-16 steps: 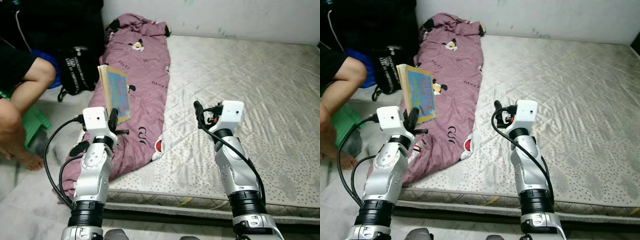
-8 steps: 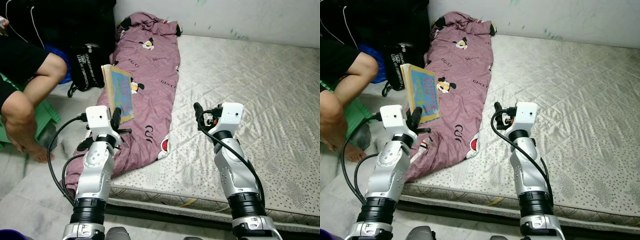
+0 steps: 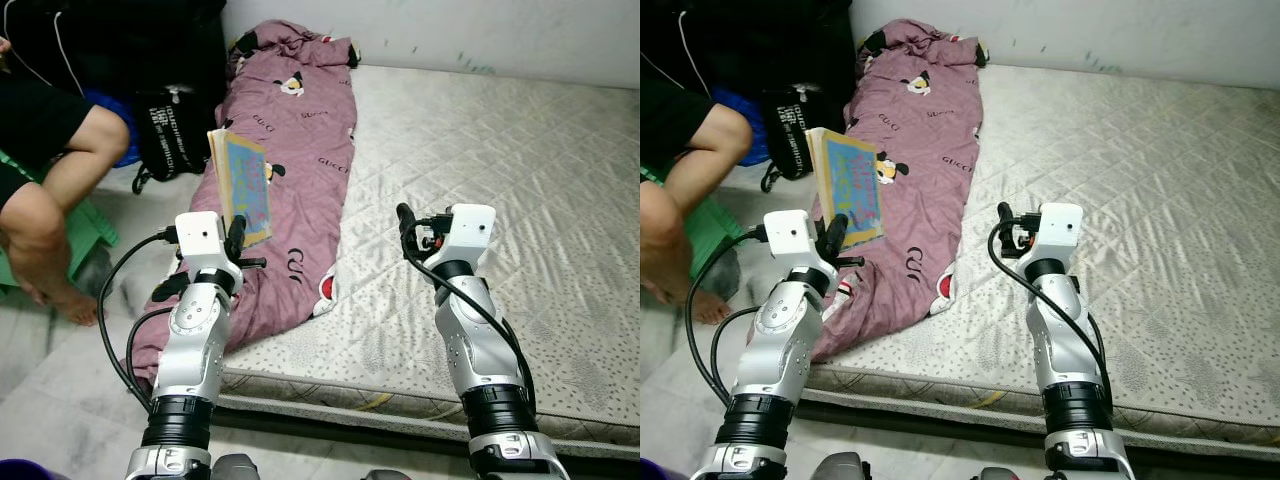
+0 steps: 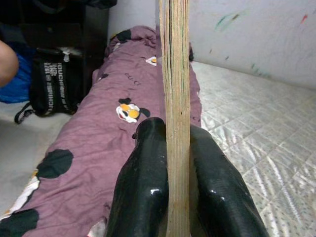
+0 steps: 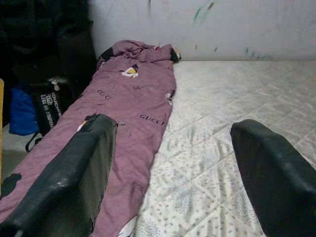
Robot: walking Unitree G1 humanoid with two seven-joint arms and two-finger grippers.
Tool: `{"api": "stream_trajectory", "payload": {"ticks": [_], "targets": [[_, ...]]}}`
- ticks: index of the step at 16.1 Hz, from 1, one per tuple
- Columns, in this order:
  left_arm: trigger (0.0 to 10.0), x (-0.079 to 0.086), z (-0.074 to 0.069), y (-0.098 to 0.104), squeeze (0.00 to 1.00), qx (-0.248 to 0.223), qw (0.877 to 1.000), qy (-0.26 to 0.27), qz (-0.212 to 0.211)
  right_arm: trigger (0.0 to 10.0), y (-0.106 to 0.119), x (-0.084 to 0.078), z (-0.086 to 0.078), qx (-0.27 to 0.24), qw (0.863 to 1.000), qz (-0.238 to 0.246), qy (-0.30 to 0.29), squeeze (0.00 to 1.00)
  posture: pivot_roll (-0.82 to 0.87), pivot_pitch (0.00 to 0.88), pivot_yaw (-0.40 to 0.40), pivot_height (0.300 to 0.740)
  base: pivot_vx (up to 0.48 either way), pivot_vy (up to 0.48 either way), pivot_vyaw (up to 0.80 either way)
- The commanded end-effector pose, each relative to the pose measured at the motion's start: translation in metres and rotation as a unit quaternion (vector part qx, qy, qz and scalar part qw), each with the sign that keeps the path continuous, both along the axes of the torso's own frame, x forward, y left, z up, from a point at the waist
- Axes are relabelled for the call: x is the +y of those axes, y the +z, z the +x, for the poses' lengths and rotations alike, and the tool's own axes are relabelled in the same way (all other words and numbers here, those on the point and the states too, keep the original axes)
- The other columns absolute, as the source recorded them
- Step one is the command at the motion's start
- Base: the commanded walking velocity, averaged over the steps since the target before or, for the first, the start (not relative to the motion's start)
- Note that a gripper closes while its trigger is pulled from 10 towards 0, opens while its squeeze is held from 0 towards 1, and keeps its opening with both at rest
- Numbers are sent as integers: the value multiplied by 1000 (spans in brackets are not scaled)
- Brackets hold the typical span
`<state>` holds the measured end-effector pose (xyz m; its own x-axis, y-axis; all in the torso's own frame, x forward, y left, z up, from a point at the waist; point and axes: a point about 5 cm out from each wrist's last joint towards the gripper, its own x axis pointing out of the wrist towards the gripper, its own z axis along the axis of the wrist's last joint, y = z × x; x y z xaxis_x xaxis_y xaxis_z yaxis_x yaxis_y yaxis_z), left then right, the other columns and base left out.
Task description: Clean up the room
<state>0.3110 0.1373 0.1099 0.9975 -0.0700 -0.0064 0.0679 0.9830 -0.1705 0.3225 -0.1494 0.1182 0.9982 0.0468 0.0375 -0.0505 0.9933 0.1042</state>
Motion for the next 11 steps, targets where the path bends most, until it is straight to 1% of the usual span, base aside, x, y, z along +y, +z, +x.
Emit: {"api": "stream_trajectory", "payload": {"ticks": [1, 4, 7, 9, 11], "targets": [[10000, -3, 2, 8, 0, -19, 1000, -7, 2, 10000, -1, -4, -1, 3, 1000, 2, -10, 0, -34, 55, 22, 740, 0, 0, -800], [10000, -5, 1, 8, 0, -18, 1000, -11, 4, 10000, 0, -4, 0, 0, 1000, 0, -10, 0, -36, 54, 23, 740, 0, 0, -800], [10000, -7, 2, 8, 0, -18, 1000, -24, -1, 10000, 0, -4, -1, 0, 1000, -2, -10, 0, -38, 54, 24, 740, 0, 0, 0], [10000, -9, 2, 8, 0, -18, 999, -30, -6, 10000, 1, -4, 0, -1, 1000, -3, -10, 0, -38, 54, 23, 740, 0, -309, 0], [10000, -10, 1, 9, 0, -19, 999, -33, -8, 10000, 1, -5, 0, -1, 1000, -3, -11, 0, -38, 53, 23, 740, 0, 0, 0]]}}
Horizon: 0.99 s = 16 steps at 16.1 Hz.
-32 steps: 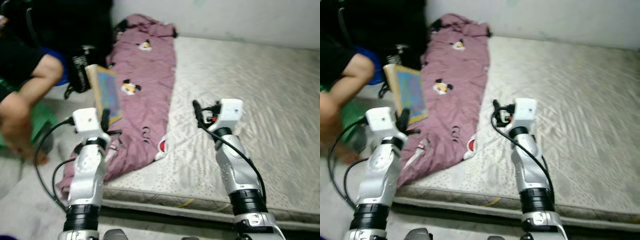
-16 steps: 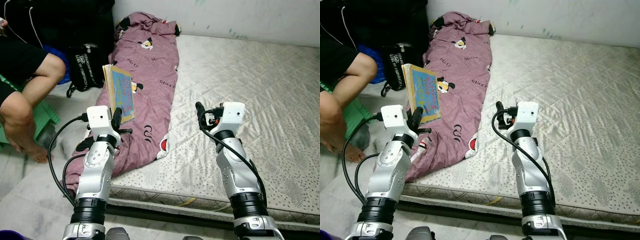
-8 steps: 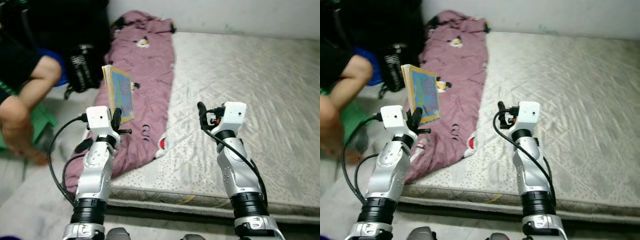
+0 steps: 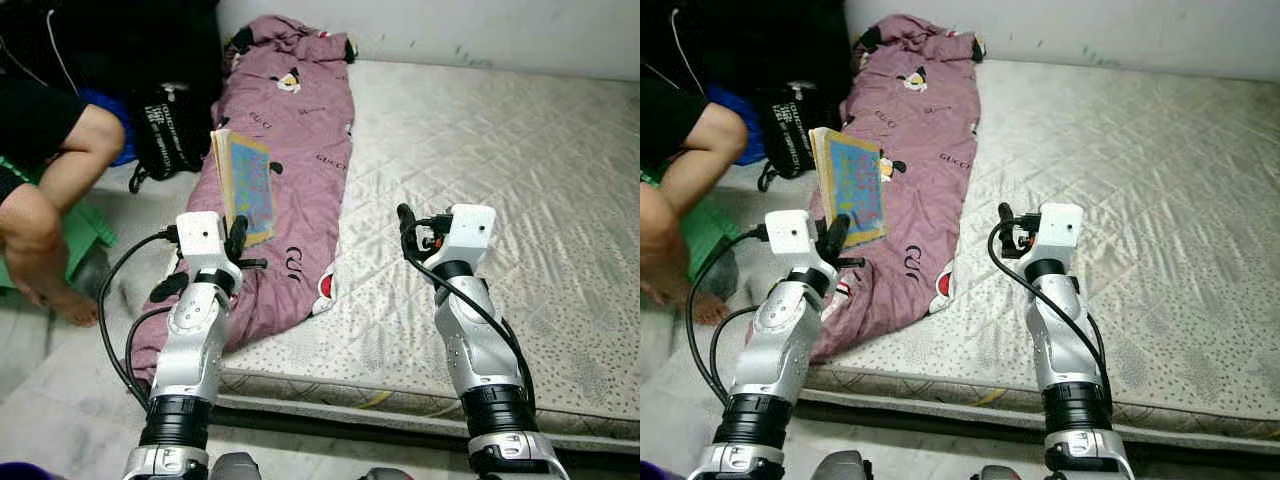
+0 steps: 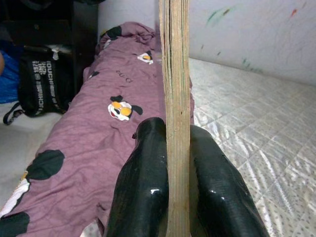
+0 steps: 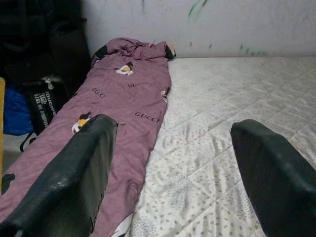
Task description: Clean up the room
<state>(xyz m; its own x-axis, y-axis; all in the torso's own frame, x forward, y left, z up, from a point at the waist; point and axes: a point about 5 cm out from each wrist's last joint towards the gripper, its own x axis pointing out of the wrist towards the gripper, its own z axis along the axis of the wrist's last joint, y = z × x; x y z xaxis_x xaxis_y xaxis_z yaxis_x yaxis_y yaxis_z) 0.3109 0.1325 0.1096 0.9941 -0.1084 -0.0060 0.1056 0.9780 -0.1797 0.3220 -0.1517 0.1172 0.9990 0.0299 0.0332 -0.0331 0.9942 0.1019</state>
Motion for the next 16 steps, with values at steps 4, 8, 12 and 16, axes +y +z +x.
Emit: {"api": "stream_trajectory", "payload": {"ticks": [4, 8, 12, 16], "targets": [[10000, -6, 1, 9, 0, -18, 1000, -18, -5, 10000, 2, -2, 1, -4, 1000, -3, -2, 0, -36, 50, 23, 740, 0, -222, 0], [10000, -7, 1, 10, 0, -21, 1000, -22, -5, 10000, 3, -2, 2, -4, 1000, -4, -3, 0, -37, 48, 25, 740, 0, -217, 0], [10000, -7, 1, 10, 0, -21, 999, -24, -6, 10000, 2, -3, 2, -4, 1000, -6, -3, 0, -36, 43, 26, 740, 0, -328, 0], [10000, -8, 1, 10, 0, -22, 999, -24, -6, 10000, 2, -3, 2, -6, 1000, -9, -1, 0, -35, 44, 24, 740, 0, -329, 0]]}}
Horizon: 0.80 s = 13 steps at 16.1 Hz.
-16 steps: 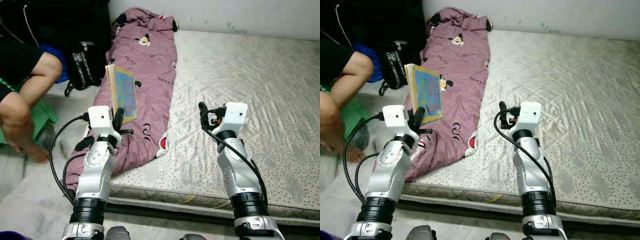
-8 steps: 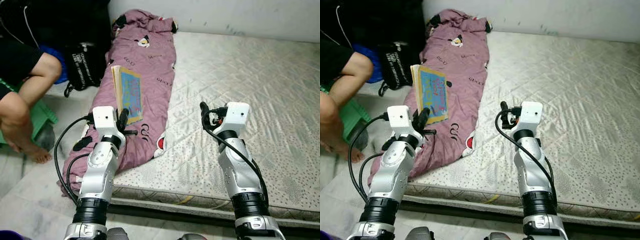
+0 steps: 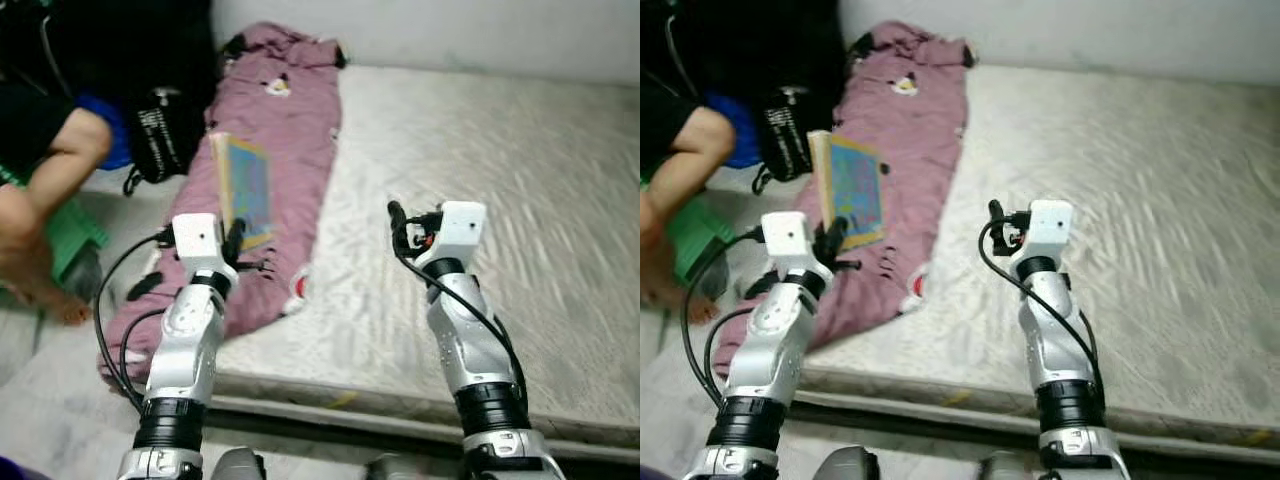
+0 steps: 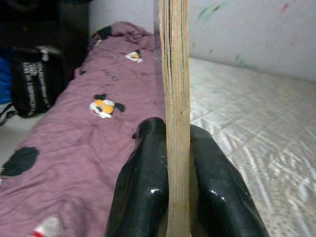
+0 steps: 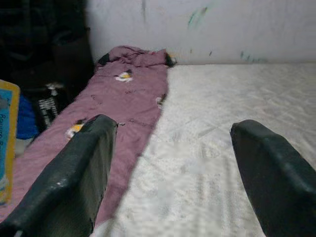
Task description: Clean up the room
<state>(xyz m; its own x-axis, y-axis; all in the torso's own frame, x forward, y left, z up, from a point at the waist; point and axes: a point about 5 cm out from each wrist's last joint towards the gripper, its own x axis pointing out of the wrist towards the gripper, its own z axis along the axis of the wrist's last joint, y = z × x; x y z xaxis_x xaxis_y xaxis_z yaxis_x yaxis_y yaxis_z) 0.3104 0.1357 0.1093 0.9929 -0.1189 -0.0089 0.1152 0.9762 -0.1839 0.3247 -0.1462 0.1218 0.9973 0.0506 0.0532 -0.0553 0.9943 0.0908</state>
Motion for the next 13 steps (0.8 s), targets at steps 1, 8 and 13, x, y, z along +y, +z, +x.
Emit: {"api": "stream_trajectory", "payload": {"ticks": [1, 8, 13], "targets": [[10000, -11, 1, 10, 0, -24, 1000, -19, -4, 10000, -2, -9, -1, 5, 1000, -4, -12, 0, -36, 45, 24, 740, 0, -330, 0], [10000, -12, 1, 9, 0, -21, 1000, -17, -7, 10000, -3, -10, -1, 7, 1000, -3, -15, 0, -38, 55, 22, 740, 0, -329, 0], [10000, -13, 2, 10, 0, -22, 1000, -18, -8, 10000, -3, -10, -1, 7, 1000, -7, -15, 0, -41, 54, 23, 740, 0, -324, 0]]}}
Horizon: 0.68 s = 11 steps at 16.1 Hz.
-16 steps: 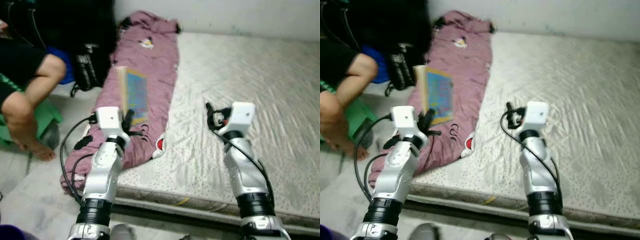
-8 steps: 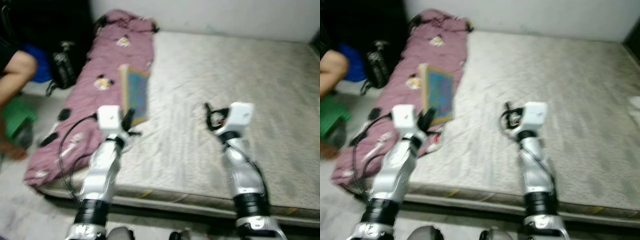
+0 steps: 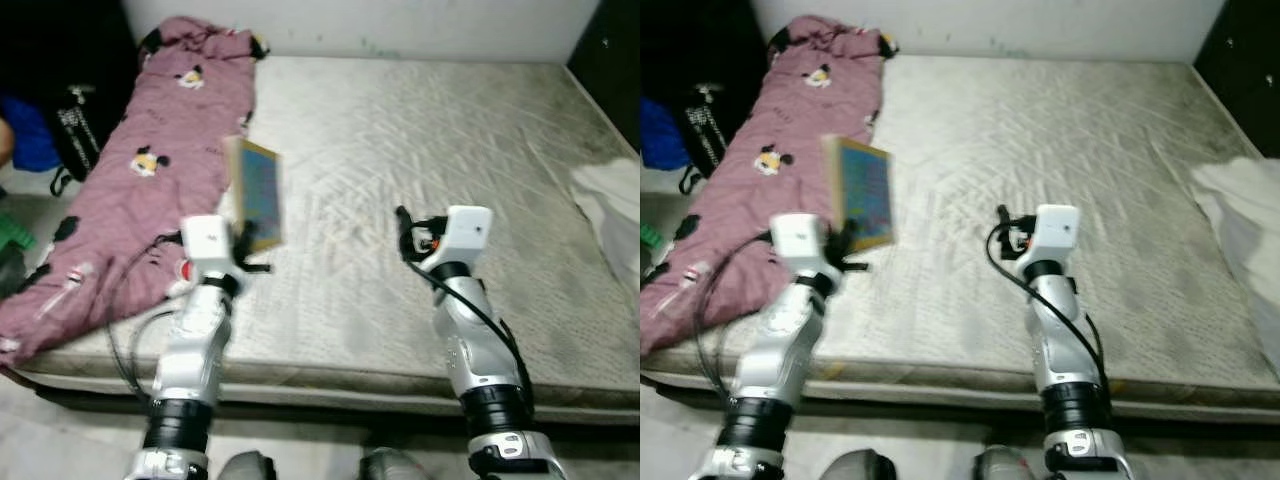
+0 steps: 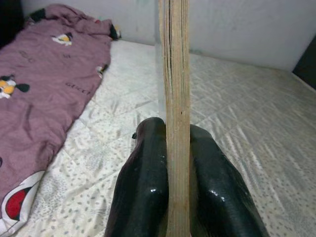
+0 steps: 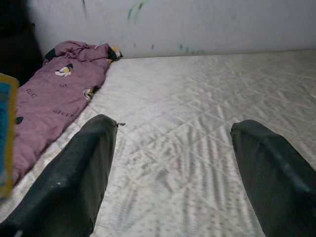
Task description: Clean up the room
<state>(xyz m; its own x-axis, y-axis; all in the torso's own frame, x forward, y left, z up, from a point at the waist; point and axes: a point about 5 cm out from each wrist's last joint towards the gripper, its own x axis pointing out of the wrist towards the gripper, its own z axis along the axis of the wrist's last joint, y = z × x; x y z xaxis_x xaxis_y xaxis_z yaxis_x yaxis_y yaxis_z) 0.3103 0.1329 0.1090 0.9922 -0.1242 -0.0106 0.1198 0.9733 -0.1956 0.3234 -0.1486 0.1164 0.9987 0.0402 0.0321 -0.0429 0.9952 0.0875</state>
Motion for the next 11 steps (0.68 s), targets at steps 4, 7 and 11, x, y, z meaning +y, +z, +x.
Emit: {"api": "stream_trajectory", "payload": {"ticks": [4, 7, 11], "targets": [[10000, -11, 2, 10, 0, -24, 1000, -17, -3, 10000, 1, -8, 0, -3, 1000, -8, -9, 0, -44, 55, 23, 740, 0, -329, 0], [10000, -12, 2, 10, 0, -24, 1000, -16, -4, 10000, 1, -8, 0, -3, 1000, -10, -9, 0, -45, 54, 21, 740, 0, -342, 0], [10000, -13, 2, 11, 0, -25, 1000, -15, -4, 10000, 1, -8, 0, -4, 1000, -12, -8, 0, -45, 54, 19, 740, 0, -333, 0]]}}
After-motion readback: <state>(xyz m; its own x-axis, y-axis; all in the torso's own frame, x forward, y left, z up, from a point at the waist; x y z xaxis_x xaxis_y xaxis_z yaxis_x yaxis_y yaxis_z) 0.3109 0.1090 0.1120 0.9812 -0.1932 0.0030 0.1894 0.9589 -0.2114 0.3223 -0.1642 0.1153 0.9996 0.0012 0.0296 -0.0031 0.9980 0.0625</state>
